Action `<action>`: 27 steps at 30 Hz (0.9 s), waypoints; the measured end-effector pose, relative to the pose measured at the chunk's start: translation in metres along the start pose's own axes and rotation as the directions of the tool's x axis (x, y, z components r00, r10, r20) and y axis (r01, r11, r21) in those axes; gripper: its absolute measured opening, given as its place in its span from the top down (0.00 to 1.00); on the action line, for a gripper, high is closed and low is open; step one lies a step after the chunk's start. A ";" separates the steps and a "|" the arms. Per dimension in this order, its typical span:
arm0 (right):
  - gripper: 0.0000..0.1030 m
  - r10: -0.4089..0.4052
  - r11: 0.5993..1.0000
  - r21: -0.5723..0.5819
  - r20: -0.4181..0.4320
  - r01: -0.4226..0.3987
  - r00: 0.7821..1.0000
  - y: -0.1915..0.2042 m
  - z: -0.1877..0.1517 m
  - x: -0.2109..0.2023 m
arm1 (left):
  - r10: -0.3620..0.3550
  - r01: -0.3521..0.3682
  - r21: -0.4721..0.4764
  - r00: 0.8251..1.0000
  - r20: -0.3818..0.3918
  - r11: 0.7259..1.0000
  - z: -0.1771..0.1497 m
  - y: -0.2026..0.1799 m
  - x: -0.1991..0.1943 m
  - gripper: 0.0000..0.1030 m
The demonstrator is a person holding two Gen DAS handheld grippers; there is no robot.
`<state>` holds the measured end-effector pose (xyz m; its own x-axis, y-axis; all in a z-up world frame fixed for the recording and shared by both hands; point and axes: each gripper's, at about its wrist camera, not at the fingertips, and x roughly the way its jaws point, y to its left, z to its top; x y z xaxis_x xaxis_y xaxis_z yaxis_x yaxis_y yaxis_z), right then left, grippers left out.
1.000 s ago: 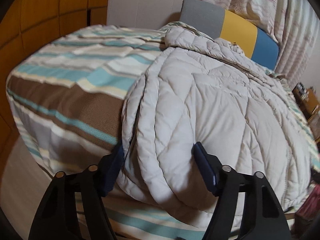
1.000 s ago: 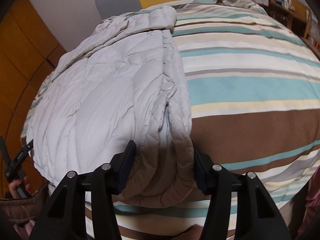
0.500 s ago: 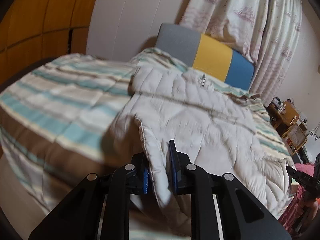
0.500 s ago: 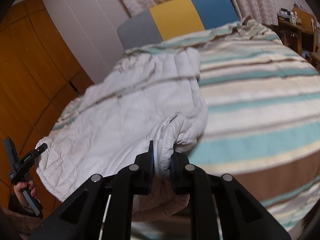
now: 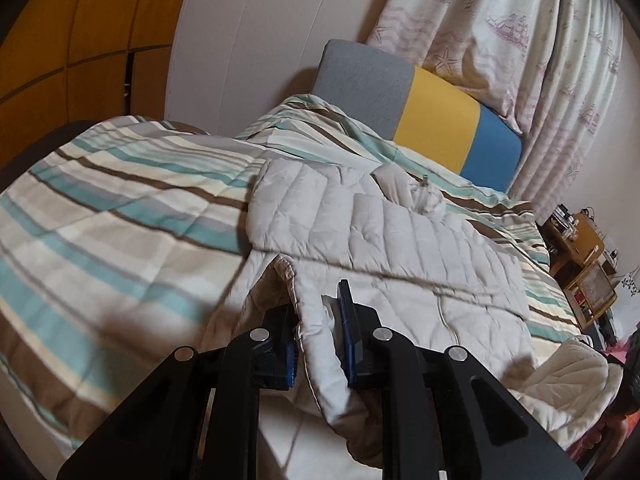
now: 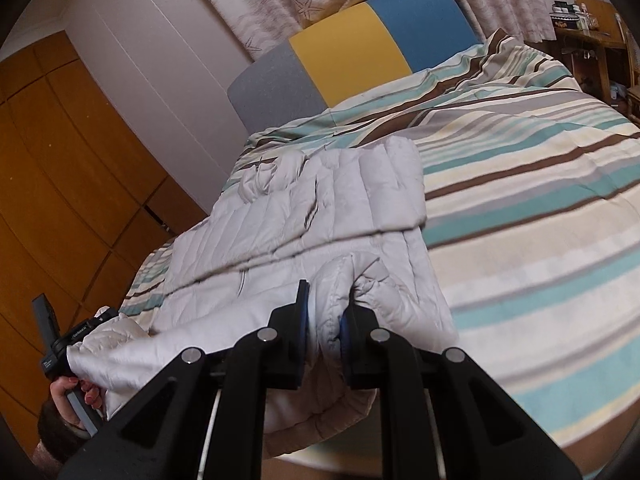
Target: Fold large clothes
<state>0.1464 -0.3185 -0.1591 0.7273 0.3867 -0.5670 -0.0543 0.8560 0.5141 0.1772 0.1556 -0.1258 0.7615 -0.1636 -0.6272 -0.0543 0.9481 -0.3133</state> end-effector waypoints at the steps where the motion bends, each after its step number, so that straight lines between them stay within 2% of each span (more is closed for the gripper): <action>1: 0.88 -0.001 1.000 0.001 -0.002 0.001 1.000 0.000 0.004 0.006 | -0.004 0.004 -0.011 1.000 -0.014 1.000 0.007 0.001 0.008 0.83; 5: 0.88 0.005 0.999 0.045 -0.023 -0.004 1.000 -0.008 0.023 0.033 | -0.020 0.017 -0.048 0.997 -0.071 0.999 0.028 0.004 0.037 0.83; 9: 0.88 0.018 0.991 0.131 -0.052 -0.011 0.999 -0.025 0.040 0.062 | -0.038 0.037 -0.017 0.992 -0.122 0.999 0.049 -0.003 0.065 0.83; 12: 0.88 0.028 0.981 0.193 -0.071 -0.013 0.997 -0.039 0.048 0.082 | -0.080 0.078 -0.017 0.987 -0.142 0.997 0.063 -0.006 0.080 0.83; 14: 0.88 0.027 0.973 0.231 -0.083 -0.007 0.996 -0.050 0.052 0.094 | -0.103 0.099 -0.037 0.984 -0.145 0.994 0.074 -0.004 0.091 0.83; 15: 0.88 0.026 0.969 0.248 -0.088 -0.004 0.996 -0.055 0.054 0.098 | -0.112 0.108 -0.039 0.983 -0.145 0.993 0.080 -0.004 0.096 0.80; 19: 0.88 0.029 0.951 0.310 -0.080 -0.003 0.996 -0.075 0.066 0.110 | -0.111 0.107 -0.037 0.985 -0.130 0.994 0.091 -0.007 0.114 0.79; 24: 0.88 0.034 0.942 0.334 -0.032 -0.022 0.999 -0.082 0.084 0.117 | -0.160 0.143 -0.144 0.980 -0.115 0.979 0.106 0.005 0.134 0.79; 25: 0.88 0.033 0.942 0.336 -0.027 -0.023 0.999 -0.083 0.087 0.119 | -0.160 0.141 -0.162 0.981 -0.111 0.977 0.108 0.008 0.137 0.71; 27: 0.88 0.021 0.943 0.334 -0.022 -0.012 1.000 -0.083 0.094 0.126 | -0.166 0.145 -0.196 0.981 -0.097 0.970 0.111 0.015 0.141 0.65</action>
<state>0.3065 -0.3735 -0.2126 0.7109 0.4117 -0.5701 0.1682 0.6876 0.7063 0.3556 0.1769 -0.1397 0.6938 -0.3442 -0.6325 -0.0690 0.8426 -0.5341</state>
